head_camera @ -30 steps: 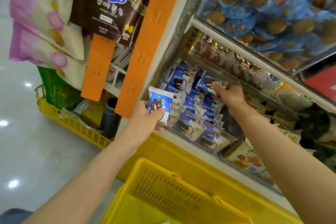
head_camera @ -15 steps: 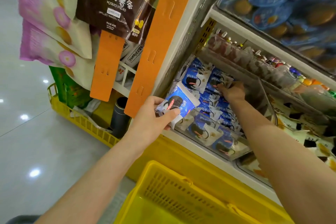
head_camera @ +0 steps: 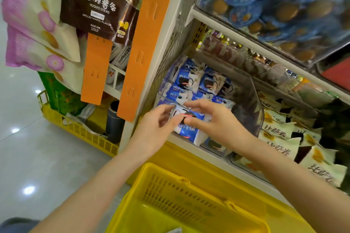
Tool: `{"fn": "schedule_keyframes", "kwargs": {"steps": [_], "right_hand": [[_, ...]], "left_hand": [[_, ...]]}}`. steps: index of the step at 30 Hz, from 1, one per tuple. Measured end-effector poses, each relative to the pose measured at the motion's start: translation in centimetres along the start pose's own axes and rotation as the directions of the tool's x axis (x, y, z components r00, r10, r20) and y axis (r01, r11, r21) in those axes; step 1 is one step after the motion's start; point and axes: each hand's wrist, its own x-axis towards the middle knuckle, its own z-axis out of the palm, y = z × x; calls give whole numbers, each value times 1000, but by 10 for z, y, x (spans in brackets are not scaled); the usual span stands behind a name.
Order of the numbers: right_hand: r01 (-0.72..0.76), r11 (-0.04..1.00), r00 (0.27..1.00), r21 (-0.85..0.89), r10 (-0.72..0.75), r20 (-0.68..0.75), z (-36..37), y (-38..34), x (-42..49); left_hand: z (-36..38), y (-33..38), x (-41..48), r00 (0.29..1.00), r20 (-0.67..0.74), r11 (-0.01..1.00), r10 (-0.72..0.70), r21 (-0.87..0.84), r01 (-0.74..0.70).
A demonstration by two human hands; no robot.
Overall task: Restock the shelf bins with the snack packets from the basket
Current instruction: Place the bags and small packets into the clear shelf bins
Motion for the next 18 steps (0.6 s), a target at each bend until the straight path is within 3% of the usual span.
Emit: {"fn": "schedule_keyframes", "kwargs": {"steps": [3, 7, 10, 12, 15, 18], "right_hand": [[34, 997, 999, -69, -35, -4, -9, -5, -8], [-15, 957, 1000, 291, 15, 2, -17, -6, -16], [-195, 818, 974, 542, 226, 10, -22, 0, -17], [-232, 873, 967, 430, 255, 4, -20, 3, -20], [-72, 997, 994, 28, 74, -79, -17, 6, -25], [-66, 997, 995, 38, 68, -67, -22, 12, -22]], "left_hand": [[6, 8, -4, 998, 33, 998, 55, -30, -54], [12, 12, -2, 998, 54, 972, -14, -232, 26], [15, 13, 0, 998, 63, 991, 2, -136, 7], [14, 14, 0, 997, 48, 998, 55, -12, -55], [12, 18, 2, 991, 82, 977, 110, 172, -123], [10, 22, 11, 981, 97, 929, 168, 318, -191]]}}
